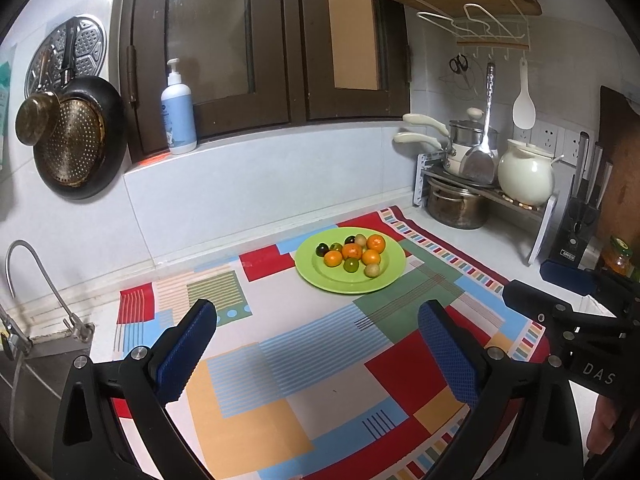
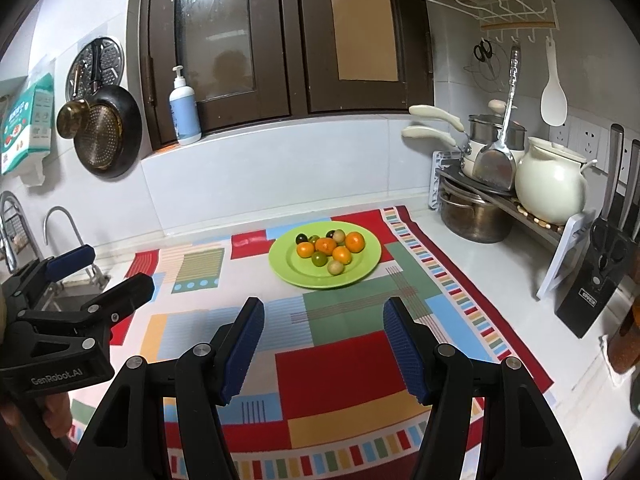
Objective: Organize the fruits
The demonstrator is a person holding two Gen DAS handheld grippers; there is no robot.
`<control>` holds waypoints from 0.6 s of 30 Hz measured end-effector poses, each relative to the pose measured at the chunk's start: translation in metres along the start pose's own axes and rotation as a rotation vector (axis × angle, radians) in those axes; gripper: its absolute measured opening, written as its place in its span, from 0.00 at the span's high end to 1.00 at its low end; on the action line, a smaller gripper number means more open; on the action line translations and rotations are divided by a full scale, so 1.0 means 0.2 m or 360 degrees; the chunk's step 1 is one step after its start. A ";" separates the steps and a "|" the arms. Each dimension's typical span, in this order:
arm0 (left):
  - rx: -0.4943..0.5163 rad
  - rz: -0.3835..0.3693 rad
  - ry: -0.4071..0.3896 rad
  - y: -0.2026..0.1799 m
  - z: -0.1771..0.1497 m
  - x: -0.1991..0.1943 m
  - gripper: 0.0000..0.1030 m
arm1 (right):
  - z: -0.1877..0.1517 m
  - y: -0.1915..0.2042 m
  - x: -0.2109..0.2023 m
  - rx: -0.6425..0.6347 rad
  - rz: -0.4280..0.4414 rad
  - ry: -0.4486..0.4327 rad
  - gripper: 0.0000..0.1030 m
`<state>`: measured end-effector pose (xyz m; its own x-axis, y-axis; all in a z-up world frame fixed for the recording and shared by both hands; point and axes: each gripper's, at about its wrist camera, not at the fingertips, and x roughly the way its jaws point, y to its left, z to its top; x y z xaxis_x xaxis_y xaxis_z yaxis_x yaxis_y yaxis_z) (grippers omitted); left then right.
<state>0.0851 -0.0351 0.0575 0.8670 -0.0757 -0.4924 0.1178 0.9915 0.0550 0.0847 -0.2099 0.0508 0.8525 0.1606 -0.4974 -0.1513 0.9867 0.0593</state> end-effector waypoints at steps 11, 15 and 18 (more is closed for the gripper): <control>-0.0005 0.0004 -0.0003 -0.01 0.00 -0.01 0.00 | -0.01 0.00 -0.02 -0.0005 0.0005 0.0003 0.39; -0.0006 -0.0001 -0.0002 -0.01 0.00 -0.01 0.00 | -0.02 0.00 -0.02 -0.0003 0.0009 0.0007 0.39; -0.0003 0.0003 -0.0006 -0.01 0.00 -0.01 0.00 | -0.01 -0.01 -0.02 -0.0003 0.0010 0.0009 0.39</control>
<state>0.0844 -0.0363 0.0587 0.8691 -0.0746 -0.4891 0.1155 0.9918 0.0540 0.0806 -0.2117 0.0502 0.8488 0.1666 -0.5018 -0.1575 0.9856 0.0609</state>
